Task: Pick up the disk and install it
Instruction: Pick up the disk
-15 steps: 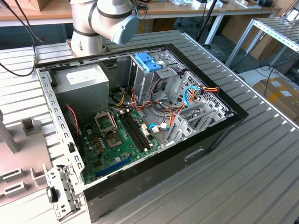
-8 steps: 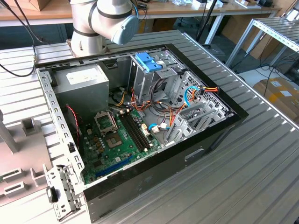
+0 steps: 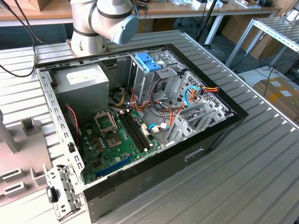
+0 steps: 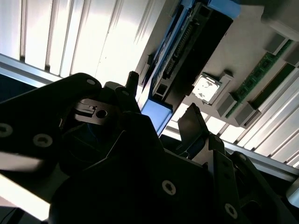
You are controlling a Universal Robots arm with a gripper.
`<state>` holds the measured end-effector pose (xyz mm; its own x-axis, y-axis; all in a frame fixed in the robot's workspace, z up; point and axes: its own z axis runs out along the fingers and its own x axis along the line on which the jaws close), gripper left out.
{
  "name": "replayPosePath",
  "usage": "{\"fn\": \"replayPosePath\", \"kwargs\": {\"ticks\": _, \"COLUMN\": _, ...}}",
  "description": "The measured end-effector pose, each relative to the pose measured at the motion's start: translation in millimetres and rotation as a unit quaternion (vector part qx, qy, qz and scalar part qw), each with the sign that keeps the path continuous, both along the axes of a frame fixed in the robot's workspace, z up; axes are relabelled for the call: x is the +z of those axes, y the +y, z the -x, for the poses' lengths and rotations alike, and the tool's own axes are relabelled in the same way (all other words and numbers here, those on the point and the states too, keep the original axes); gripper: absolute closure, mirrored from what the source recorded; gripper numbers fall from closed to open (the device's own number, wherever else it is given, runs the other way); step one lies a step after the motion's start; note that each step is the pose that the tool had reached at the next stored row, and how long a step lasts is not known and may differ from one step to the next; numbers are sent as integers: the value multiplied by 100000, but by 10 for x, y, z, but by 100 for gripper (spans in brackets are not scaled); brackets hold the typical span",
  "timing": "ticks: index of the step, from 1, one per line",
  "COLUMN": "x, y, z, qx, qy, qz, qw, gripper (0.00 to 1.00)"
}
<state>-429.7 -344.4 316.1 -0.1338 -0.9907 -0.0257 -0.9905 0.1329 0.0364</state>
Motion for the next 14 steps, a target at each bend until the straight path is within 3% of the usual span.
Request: {"fn": "replayPosePath", "kwargs": {"ticks": 14, "x": -58, "y": 0, "z": 0, "qx": 1, "qy": -2, "qz": 1, "qw": 100000, "gripper": 38}}
